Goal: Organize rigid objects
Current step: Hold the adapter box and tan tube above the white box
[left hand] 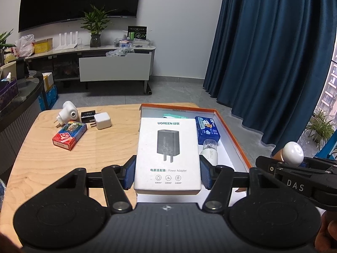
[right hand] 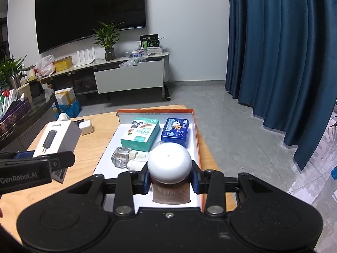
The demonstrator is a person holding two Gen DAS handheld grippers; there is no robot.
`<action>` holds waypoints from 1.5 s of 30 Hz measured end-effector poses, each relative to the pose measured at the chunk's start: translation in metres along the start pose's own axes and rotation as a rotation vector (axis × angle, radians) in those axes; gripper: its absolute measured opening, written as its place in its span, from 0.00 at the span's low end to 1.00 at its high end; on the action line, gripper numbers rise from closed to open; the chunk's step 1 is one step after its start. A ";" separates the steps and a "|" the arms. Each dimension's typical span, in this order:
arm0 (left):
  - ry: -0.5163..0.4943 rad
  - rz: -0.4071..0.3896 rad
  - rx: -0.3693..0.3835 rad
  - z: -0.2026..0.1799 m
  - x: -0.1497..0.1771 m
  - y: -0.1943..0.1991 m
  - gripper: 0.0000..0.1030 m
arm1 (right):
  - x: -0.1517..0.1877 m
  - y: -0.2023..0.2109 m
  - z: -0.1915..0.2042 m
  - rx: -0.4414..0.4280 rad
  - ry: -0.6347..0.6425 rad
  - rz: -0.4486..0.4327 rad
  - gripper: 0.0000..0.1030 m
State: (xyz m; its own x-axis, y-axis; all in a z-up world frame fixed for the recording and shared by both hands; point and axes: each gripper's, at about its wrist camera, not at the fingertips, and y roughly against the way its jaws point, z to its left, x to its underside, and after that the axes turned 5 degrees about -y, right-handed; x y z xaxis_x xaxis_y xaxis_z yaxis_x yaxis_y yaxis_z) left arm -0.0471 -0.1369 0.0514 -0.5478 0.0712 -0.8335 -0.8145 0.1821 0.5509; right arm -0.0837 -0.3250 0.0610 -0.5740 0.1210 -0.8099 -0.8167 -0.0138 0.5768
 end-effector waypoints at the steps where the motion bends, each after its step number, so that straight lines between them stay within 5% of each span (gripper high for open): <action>1: -0.003 -0.001 -0.001 0.000 0.000 0.000 0.58 | 0.000 0.000 -0.001 0.000 0.000 0.000 0.43; 45: -0.021 -0.018 -0.010 -0.003 0.000 0.003 0.58 | 0.003 -0.005 0.000 0.010 0.002 0.010 0.44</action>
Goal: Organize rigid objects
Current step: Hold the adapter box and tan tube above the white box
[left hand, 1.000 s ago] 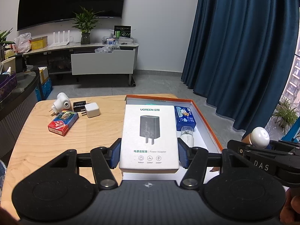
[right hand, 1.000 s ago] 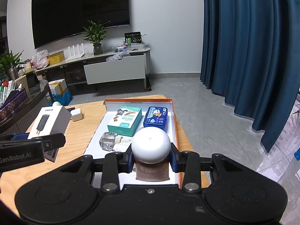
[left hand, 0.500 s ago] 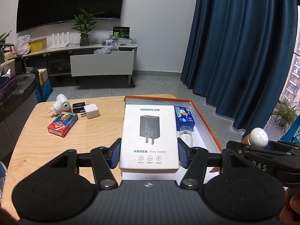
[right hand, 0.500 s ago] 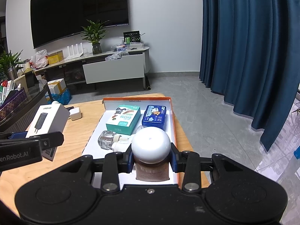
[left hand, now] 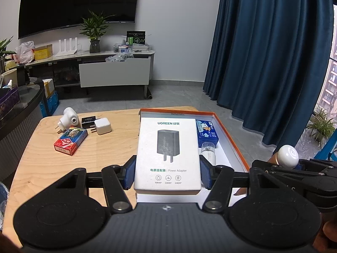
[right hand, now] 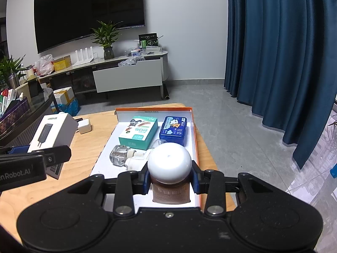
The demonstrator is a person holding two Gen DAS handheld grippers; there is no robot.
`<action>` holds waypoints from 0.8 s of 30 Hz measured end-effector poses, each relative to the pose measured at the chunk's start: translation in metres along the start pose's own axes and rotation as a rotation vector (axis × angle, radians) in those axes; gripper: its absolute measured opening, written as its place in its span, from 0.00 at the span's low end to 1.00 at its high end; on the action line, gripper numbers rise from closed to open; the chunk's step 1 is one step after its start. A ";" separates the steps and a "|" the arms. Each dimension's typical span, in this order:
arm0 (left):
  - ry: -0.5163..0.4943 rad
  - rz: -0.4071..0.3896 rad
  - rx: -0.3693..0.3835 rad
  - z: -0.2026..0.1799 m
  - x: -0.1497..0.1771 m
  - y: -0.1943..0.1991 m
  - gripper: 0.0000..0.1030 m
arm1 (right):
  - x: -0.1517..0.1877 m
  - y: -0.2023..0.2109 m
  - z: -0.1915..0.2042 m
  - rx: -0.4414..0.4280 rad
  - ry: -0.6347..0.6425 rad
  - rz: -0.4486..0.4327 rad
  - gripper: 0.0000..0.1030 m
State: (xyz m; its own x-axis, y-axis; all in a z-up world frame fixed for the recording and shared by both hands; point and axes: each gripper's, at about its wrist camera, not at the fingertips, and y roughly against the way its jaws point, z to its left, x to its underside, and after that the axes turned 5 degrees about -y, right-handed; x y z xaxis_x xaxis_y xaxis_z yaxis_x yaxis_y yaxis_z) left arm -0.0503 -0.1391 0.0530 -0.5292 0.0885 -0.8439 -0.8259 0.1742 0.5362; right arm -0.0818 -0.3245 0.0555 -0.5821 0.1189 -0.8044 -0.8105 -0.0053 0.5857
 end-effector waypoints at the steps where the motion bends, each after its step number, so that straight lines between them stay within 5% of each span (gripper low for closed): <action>1: 0.001 0.001 0.001 0.000 0.000 0.000 0.58 | 0.000 0.000 0.000 0.000 -0.001 0.001 0.44; 24: 0.003 0.013 0.010 0.002 0.002 -0.006 0.58 | 0.001 -0.005 -0.003 -0.006 0.005 0.028 0.44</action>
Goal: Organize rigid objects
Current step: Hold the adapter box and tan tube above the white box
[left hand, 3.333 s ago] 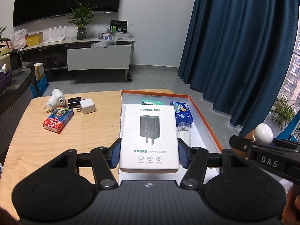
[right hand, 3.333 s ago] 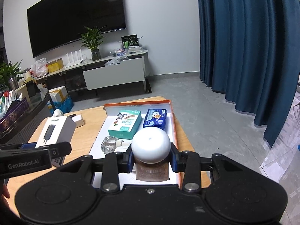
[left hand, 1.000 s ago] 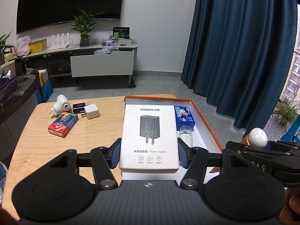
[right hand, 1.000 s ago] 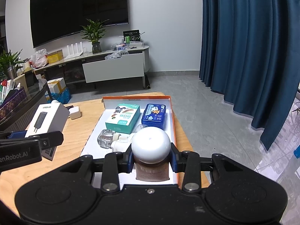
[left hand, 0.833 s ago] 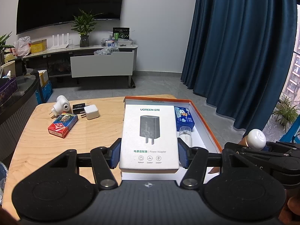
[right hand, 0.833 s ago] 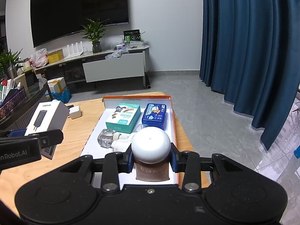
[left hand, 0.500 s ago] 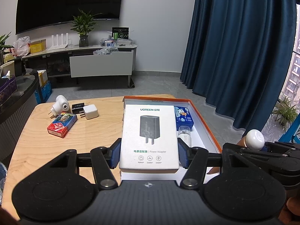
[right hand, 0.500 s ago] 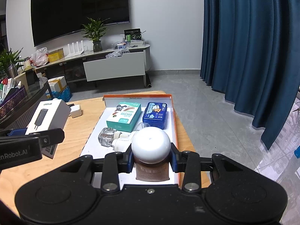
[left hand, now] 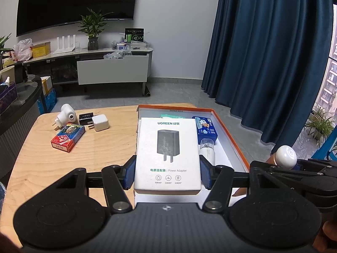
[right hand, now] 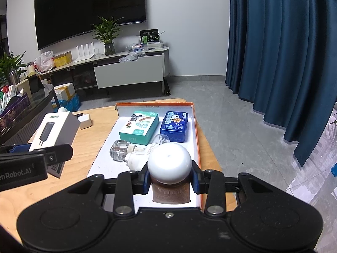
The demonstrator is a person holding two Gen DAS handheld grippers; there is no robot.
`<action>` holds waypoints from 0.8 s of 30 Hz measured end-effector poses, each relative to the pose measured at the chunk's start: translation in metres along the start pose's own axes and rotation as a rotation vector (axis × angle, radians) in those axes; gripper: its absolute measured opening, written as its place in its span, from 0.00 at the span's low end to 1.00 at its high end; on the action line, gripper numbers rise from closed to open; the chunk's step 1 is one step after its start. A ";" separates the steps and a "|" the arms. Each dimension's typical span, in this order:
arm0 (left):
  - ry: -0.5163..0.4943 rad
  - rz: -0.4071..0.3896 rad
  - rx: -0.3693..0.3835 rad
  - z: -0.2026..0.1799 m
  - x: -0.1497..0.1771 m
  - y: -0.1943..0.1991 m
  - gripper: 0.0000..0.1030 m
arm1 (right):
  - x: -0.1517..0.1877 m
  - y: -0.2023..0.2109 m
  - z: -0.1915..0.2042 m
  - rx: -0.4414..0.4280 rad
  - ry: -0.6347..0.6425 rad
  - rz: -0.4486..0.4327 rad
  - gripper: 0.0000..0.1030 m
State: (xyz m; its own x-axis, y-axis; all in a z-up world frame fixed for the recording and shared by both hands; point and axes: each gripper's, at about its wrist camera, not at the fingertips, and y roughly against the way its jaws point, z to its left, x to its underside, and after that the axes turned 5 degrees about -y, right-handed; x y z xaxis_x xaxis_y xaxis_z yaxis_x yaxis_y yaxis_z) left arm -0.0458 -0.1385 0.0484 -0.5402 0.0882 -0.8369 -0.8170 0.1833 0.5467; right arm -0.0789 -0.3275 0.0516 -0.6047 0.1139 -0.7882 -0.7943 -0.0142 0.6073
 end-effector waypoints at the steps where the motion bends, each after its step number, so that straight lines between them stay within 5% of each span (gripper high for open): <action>1: 0.001 0.001 0.001 0.000 0.000 -0.001 0.58 | 0.000 -0.001 0.000 -0.001 0.000 0.003 0.44; 24: -0.002 0.035 0.013 0.003 0.000 -0.014 0.58 | -0.010 -0.011 0.002 -0.005 0.032 0.071 0.44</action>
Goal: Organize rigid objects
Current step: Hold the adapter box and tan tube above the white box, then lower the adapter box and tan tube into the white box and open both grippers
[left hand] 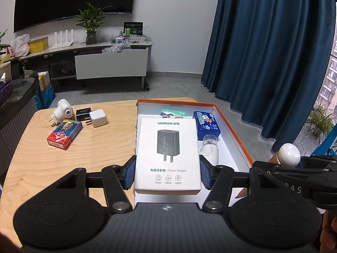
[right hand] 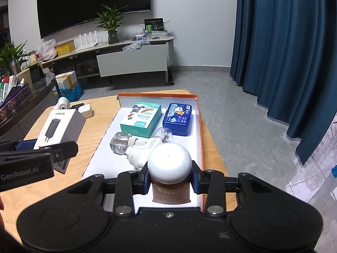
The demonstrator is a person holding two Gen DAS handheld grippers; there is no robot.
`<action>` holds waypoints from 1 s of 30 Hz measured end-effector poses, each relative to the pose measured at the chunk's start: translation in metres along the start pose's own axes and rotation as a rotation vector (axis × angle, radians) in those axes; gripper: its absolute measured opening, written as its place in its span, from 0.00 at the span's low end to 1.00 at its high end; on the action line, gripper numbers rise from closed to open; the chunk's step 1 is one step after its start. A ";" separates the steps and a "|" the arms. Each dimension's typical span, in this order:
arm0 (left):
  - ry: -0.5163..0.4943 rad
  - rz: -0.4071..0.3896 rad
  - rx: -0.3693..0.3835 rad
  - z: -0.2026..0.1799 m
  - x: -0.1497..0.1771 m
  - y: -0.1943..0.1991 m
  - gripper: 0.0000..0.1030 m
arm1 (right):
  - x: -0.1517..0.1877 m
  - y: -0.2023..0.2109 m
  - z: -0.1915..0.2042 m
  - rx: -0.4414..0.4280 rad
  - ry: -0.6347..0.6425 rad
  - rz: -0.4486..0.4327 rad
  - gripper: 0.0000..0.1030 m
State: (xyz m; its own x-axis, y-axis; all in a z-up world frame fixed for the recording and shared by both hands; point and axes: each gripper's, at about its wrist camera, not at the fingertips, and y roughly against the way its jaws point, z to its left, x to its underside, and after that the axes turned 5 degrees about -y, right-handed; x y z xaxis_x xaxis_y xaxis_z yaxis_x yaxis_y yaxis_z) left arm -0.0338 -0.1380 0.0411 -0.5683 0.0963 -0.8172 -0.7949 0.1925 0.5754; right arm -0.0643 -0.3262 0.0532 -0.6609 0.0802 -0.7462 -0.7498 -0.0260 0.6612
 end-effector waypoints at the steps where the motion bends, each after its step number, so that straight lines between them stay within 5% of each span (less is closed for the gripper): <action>1: -0.001 0.002 0.000 -0.001 0.000 0.000 0.58 | -0.001 0.000 0.000 -0.004 0.000 0.002 0.44; 9: -0.010 0.022 0.011 -0.002 0.000 -0.007 0.58 | -0.008 -0.004 0.001 -0.022 0.038 0.072 0.44; 17: -0.004 0.060 0.012 0.004 0.000 -0.023 0.58 | -0.024 -0.050 0.002 -0.009 0.031 0.158 0.45; 19: -0.001 0.073 0.017 0.005 -0.001 -0.028 0.58 | -0.028 -0.060 0.001 -0.007 0.034 0.144 0.54; 21: -0.008 0.082 0.022 0.004 -0.001 -0.033 0.58 | -0.033 -0.065 0.000 0.033 0.023 0.115 0.74; 30: -0.068 0.170 0.136 -0.012 0.006 -0.062 0.59 | -0.041 -0.050 -0.012 0.018 -0.038 -0.009 0.76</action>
State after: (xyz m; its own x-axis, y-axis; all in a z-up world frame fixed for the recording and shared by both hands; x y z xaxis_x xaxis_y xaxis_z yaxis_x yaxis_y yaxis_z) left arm 0.0100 -0.1614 0.0009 -0.6723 0.2033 -0.7118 -0.6504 0.2971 0.6991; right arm 0.0000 -0.3401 0.0494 -0.6524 0.1184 -0.7486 -0.7545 -0.0072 0.6563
